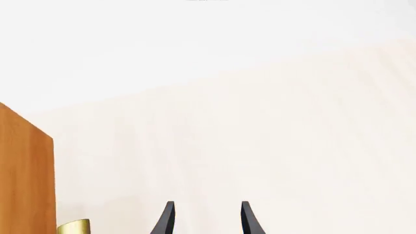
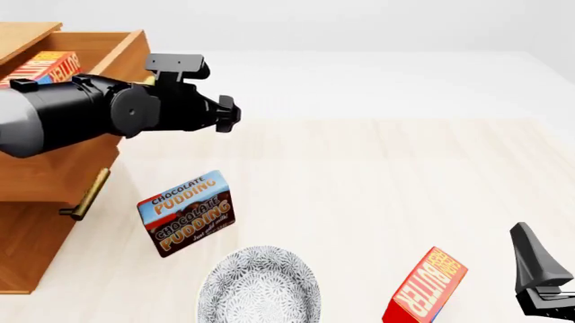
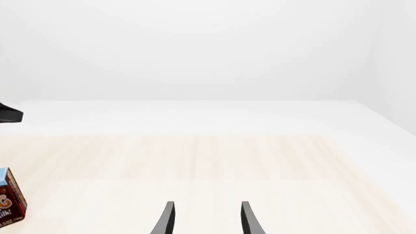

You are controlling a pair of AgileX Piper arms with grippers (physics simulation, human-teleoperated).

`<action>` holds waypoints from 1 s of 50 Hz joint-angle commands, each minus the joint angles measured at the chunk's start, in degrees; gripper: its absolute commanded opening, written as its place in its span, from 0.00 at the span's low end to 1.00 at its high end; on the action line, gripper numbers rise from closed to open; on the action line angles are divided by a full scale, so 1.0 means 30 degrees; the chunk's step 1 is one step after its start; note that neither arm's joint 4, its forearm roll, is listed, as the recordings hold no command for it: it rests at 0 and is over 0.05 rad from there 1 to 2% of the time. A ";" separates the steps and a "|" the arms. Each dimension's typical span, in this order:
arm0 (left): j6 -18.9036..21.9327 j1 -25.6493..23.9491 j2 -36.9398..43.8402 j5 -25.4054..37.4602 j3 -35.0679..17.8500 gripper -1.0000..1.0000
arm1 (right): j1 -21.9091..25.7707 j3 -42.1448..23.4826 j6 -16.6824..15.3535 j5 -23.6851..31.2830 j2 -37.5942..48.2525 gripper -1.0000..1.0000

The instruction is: Put the butter at the front in the top drawer of the cabinet and close it.

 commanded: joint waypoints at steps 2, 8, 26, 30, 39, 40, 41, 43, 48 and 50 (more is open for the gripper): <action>0.0218 0.1011 -0.0845 0.0018 0.0776 1.00 | -0.0001 0.0015 -0.0008 -0.0032 0.0013 1.00; 0.0386 0.1245 -0.0844 0.0122 0.0785 1.00 | -0.0003 0.0015 -0.0008 -0.0032 0.0013 1.00; 0.0828 0.2720 -0.1338 0.0088 0.1228 1.00 | -0.0003 0.0015 -0.0008 -0.0032 0.0013 1.00; 0.0900 0.3187 -0.1518 -0.0041 0.1490 1.00 | 0.0000 0.0015 -0.0008 -0.0031 0.0013 1.00; 0.1102 0.3698 -0.1657 -0.0295 0.1702 1.00 | -0.0001 0.0015 -0.0012 -0.0034 0.0013 1.00; 0.0984 0.3716 -0.1812 -0.0411 0.1802 1.00 | 0.0002 0.0014 -0.0014 -0.0031 0.0014 1.00; 0.1003 0.3694 -0.1831 -0.0444 0.1845 1.00 | 0.0003 0.0015 -0.0007 -0.0033 0.0013 1.00; 0.1088 0.3973 -0.1796 -0.0484 0.1961 1.00 | -0.0005 0.0015 -0.0011 -0.0032 0.0013 1.00; 0.1067 0.4367 -0.2159 -0.0664 0.2280 1.00 | -0.0001 0.0015 -0.0004 -0.0030 0.0014 1.00; 0.1135 0.4544 -0.2045 -0.0625 0.2292 1.00 | -0.0001 0.0014 -0.0014 -0.0035 0.0013 1.00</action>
